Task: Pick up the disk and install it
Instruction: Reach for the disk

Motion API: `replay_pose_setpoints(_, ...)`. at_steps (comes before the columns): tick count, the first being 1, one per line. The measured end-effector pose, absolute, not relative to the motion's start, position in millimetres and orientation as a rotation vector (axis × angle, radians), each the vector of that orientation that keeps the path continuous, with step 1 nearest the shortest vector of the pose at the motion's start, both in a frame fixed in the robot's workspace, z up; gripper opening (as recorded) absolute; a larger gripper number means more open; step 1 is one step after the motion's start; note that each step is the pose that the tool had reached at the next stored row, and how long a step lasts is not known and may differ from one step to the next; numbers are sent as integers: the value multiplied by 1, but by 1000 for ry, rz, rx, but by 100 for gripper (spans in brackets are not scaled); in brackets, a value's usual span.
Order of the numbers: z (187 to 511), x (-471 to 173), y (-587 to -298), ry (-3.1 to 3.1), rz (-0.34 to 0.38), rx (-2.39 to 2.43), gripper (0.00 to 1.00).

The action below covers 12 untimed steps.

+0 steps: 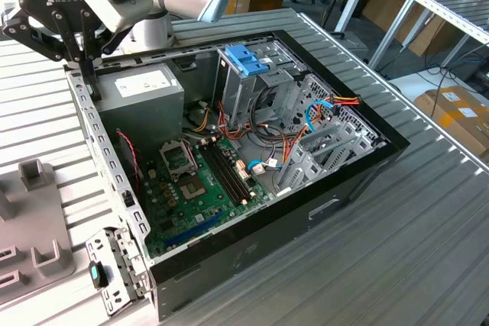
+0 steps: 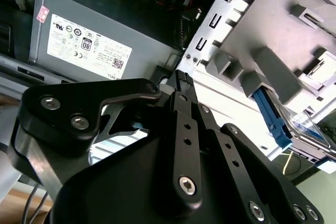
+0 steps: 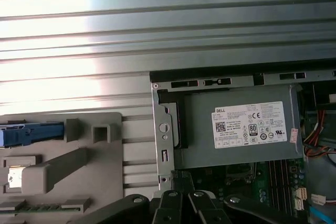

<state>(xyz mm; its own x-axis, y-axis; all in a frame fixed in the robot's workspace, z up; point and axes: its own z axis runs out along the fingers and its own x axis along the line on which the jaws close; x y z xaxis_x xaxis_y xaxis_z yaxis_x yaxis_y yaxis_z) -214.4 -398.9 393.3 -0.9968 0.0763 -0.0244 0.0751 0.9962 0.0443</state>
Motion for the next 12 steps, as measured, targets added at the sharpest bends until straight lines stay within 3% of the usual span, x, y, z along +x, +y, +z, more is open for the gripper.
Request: replay_pose_setpoints(12, 393, -217, -399, 3112, 68, 118, 11)
